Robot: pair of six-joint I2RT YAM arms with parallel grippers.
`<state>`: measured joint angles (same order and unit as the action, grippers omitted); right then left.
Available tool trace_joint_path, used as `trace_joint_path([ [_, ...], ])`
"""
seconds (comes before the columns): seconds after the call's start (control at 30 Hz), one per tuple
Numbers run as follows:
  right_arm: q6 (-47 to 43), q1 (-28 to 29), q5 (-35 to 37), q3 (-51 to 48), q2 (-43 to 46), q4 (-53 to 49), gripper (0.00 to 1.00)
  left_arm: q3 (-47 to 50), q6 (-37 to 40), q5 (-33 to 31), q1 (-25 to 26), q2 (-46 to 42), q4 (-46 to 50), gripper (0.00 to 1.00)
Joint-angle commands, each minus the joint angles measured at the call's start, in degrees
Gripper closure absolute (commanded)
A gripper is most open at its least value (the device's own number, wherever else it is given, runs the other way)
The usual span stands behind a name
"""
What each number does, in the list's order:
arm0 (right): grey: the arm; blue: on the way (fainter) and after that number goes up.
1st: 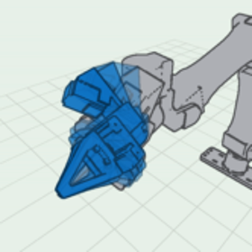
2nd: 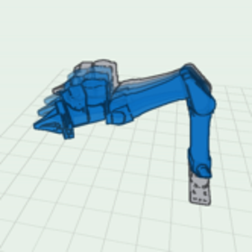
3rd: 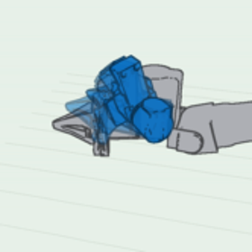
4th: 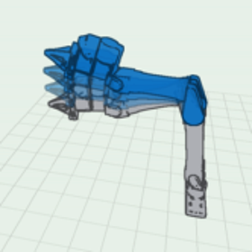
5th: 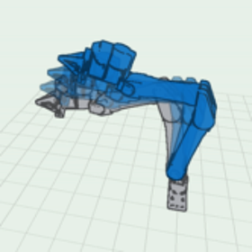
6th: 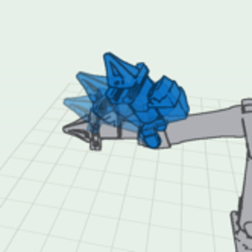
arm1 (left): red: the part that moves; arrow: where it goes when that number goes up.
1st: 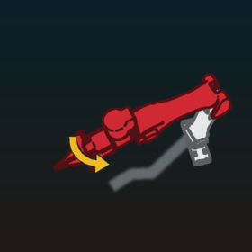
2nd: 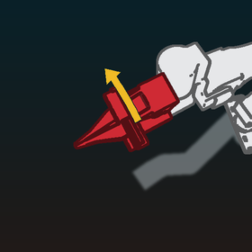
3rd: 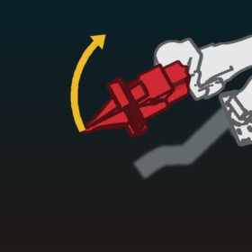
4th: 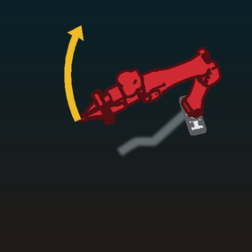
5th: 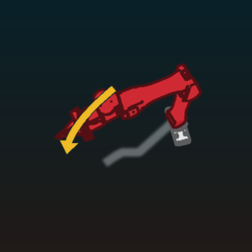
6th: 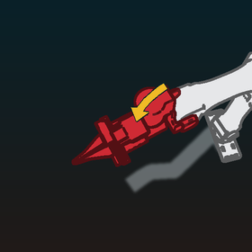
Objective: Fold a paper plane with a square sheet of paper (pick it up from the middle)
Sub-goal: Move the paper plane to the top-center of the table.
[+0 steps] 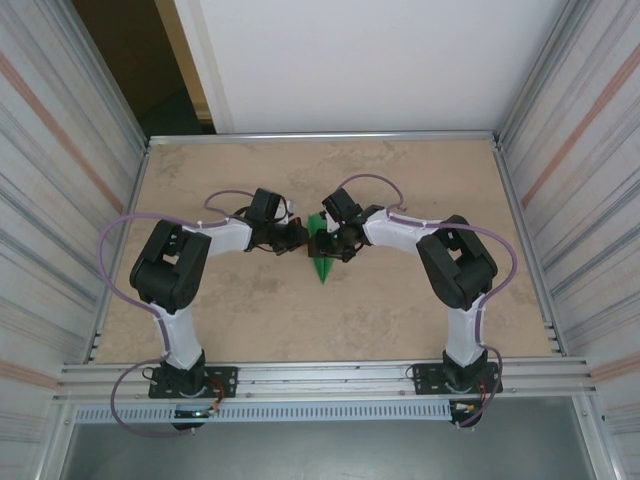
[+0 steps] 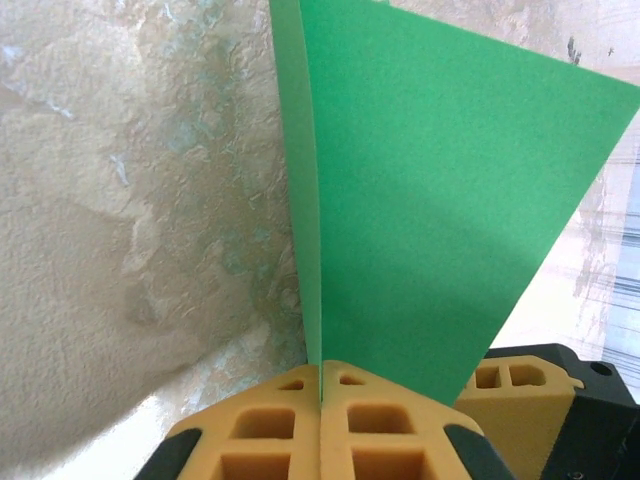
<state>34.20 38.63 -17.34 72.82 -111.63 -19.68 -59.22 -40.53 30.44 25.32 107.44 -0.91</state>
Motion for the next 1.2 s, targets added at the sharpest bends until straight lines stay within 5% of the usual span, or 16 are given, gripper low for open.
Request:
trace_joint_path([
  [0.0, -1.32, 0.45, 1.79, 1.79, -1.25, -2.46, 0.55, 0.52, -0.4, 1.07, -0.32, -0.47, -0.94, 0.96],
  [0.73, 0.43, 0.34, 4.11, 2.58, -1.6, -3.62, 0.83, 0.03, -1.8, 2.33, -1.09, -1.98, 0.6, 0.9],
  [0.87, 0.29, -0.59, 6.62, 3.64, -0.75, -5.63, 0.92, -0.13, -3.03, 2.12, -3.0, -7.27, 2.97, 0.77],
  [1.17, -6.04, -5.71, 16.05, 13.17, -3.37, -16.07, 0.93, 1.27, 2.59, -10.75, -8.92, -17.51, 16.1, 0.39],
])
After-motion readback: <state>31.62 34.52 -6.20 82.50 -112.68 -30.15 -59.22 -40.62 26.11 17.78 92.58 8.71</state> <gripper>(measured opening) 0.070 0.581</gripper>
